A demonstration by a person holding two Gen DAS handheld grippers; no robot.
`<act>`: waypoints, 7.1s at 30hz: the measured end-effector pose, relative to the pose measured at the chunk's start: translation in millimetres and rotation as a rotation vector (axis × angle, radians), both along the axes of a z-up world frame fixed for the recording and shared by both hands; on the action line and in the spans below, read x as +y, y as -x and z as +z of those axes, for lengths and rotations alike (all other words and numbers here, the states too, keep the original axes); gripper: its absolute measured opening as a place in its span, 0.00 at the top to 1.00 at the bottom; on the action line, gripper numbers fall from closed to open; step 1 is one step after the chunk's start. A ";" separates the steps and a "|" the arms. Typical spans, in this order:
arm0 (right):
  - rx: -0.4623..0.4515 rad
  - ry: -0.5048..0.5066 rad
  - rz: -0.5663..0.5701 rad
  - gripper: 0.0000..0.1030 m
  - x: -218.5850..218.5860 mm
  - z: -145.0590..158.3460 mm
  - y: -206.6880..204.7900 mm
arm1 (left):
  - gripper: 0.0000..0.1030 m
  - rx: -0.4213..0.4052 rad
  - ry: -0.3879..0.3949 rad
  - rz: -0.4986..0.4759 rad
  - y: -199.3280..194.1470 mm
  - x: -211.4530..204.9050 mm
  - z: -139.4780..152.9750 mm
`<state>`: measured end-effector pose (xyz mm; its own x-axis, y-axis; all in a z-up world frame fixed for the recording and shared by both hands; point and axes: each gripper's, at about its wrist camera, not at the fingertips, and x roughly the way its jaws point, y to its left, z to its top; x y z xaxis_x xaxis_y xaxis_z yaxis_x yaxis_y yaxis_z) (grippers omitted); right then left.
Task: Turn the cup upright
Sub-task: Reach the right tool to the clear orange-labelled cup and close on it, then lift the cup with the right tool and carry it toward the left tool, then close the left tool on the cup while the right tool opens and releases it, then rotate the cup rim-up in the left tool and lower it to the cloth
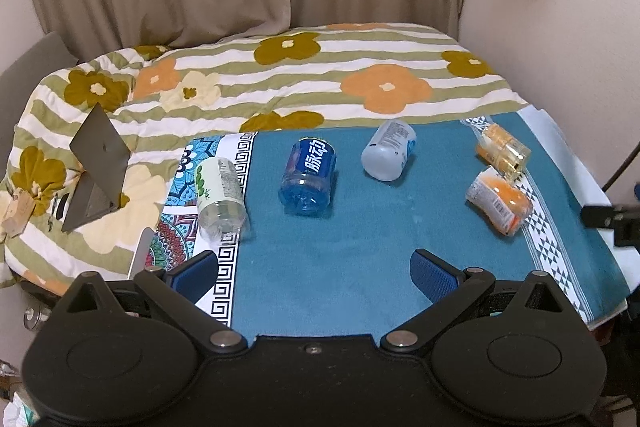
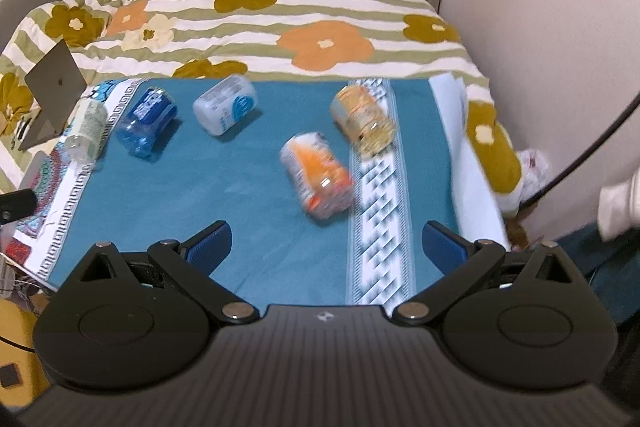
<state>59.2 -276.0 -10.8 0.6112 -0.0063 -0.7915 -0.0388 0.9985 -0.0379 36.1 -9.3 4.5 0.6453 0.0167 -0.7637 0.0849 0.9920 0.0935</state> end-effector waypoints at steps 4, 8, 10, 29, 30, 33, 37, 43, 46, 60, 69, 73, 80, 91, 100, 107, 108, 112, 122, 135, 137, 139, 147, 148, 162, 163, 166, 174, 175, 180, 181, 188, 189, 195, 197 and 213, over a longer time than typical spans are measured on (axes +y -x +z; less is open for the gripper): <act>0.005 0.005 0.072 0.00 -25.3 -1.0 -34.2 | 0.00 0.028 -0.002 0.026 -10.4 -10.3 -9.9; 0.016 0.003 0.169 0.00 -48.4 -9.0 -78.2 | 0.00 0.065 -0.004 0.063 -21.3 -21.9 -24.2; 0.022 0.009 0.216 0.00 -56.3 -17.4 -102.7 | 0.00 0.080 -0.003 0.086 -26.9 -27.2 -30.9; 0.203 -0.029 0.399 0.04 -75.8 -118.6 -238.0 | 0.00 0.171 0.015 0.165 -84.4 -55.1 -86.0; 0.210 -0.035 0.403 0.06 -75.6 -121.2 -240.3 | 0.00 0.174 0.014 0.166 -86.1 -55.7 -87.7; 0.233 -0.055 0.421 0.21 -74.1 -127.5 -245.2 | 0.00 0.180 0.012 0.169 -88.5 -57.7 -90.9; 0.242 -0.073 0.419 0.27 -75.1 -131.6 -247.6 | 0.00 0.182 0.005 0.166 -91.0 -58.9 -91.7; 0.242 -0.086 0.406 0.28 -76.5 -129.7 -246.3 | 0.00 0.179 0.011 0.157 -91.4 -56.5 -87.7; 0.218 -0.085 0.393 0.28 -75.4 -117.9 -241.7 | 0.00 0.169 0.017 0.149 -89.3 -52.4 -82.1; 0.134 -0.166 0.259 0.28 -32.5 -28.1 -168.5 | 0.00 0.142 0.070 0.079 -61.4 -8.2 -49.7; 0.179 -0.169 0.176 0.28 28.4 -54.8 -105.8 | 0.00 0.158 0.085 0.018 -46.8 21.4 -53.3; 0.200 -0.189 0.124 0.28 51.6 -75.3 -89.9 | 0.00 0.166 0.084 -0.011 -44.2 30.0 -57.4; 0.230 -0.216 0.054 0.28 87.3 -109.2 -79.3 | 0.00 0.186 0.083 -0.040 -41.6 43.2 -68.3; 0.249 -0.201 0.003 0.27 103.4 -131.3 -77.4 | 0.00 0.211 0.084 -0.050 -43.1 58.0 -78.8; 0.254 -0.241 -0.022 0.02 104.4 -130.1 -79.8 | 0.00 0.207 0.074 -0.041 -43.5 61.4 -75.7; 0.237 -0.310 -0.069 0.00 85.5 -110.2 -76.9 | 0.00 0.186 0.062 -0.036 -45.6 52.6 -60.3; 0.224 -0.313 -0.074 0.00 81.0 -104.5 -75.0 | 0.00 0.182 0.064 -0.037 -46.7 49.7 -57.3; 0.181 -0.301 -0.094 0.00 57.3 -81.3 -65.6 | 0.00 0.201 0.079 -0.059 -56.8 31.4 -55.3; 0.061 -0.246 -0.088 0.00 -13.9 -55.3 -24.4 | 0.00 0.363 0.198 -0.075 -97.9 -32.0 -63.0; 0.145 -0.324 0.057 0.00 -65.0 -101.9 -15.1 | 0.11 0.570 0.097 0.015 -146.3 -94.5 -111.4; 0.159 -0.353 0.051 0.00 -70.8 -109.9 -17.1 | 0.11 0.588 0.096 0.036 -150.7 -98.2 -117.1; 0.167 -0.371 0.046 0.00 -75.6 -115.7 -19.3 | 0.12 0.600 0.093 0.048 -153.6 -101.0 -121.5; 0.197 -0.402 0.057 0.00 -85.5 -128.9 -29.5 | 0.28 0.665 0.070 0.072 -163.2 -106.9 -136.5; 0.198 -0.405 0.059 0.00 -86.0 -129.9 -30.5 | 0.32 0.668 0.068 0.075 -164.1 -106.7 -137.5; 0.188 -0.448 0.045 0.00 -84.5 -129.0 -33.1 | 0.40 0.642 0.090 0.020 -160.5 -106.3 -131.3; 0.184 -0.451 0.044 0.00 -84.5 -127.4 -32.9 | 0.40 0.630 0.097 0.015 -158.3 -105.7 -128.0; 0.168 -0.458 0.037 0.00 -83.9 -121.8 -32.1 | 0.40 0.570 0.115 -0.005 -151.9 -101.1 -112.7; 0.150 -0.455 0.042 0.00 -72.8 -111.6 -24.3 | 0.40 0.153 0.224 -0.042 -97.7 -85.6 -90.8; 0.151 -0.451 0.042 0.00 -71.2 -111.6 -22.8 | 0.40 0.085 0.225 -0.046 -89.4 -83.9 -93.3; 0.174 -0.403 0.047 0.00 -62.1 -114.7 -16.2 | 0.40 -0.109 0.198 -0.042 -71.0 -77.9 -119.1; 0.177 -0.386 0.051 0.00 -59.3 -115.6 -14.8 | 0.40 -0.130 0.206 -0.040 -69.6 -76.2 -123.1; 0.180 -0.333 0.039 0.00 -45.4 -125.8 -7.4 | 0.40 -0.289 0.255 -0.081 -59.6 -69.0 -141.3; 0.181 -0.334 0.038 0.00 -43.8 -126.8 -7.0 | 0.40 -0.299 0.253 -0.090 -56.9 -69.3 -143.7; 0.183 -0.301 0.047 0.00 -28.9 -131.4 -4.0 | 0.39 -0.325 0.247 -0.111 -47.8 -67.1 -151.1; 0.185 -0.296 0.051 0.00 -25.0 -131.2 -2.6 | 0.39 -0.314 0.245 -0.114 -45.6 -65.9 -149.6; 0.184 -0.292 0.046 0.00 -20.6 -126.5 -4.3 | 0.39 -0.148 0.174 -0.152 -43.9 -67.8 -139.0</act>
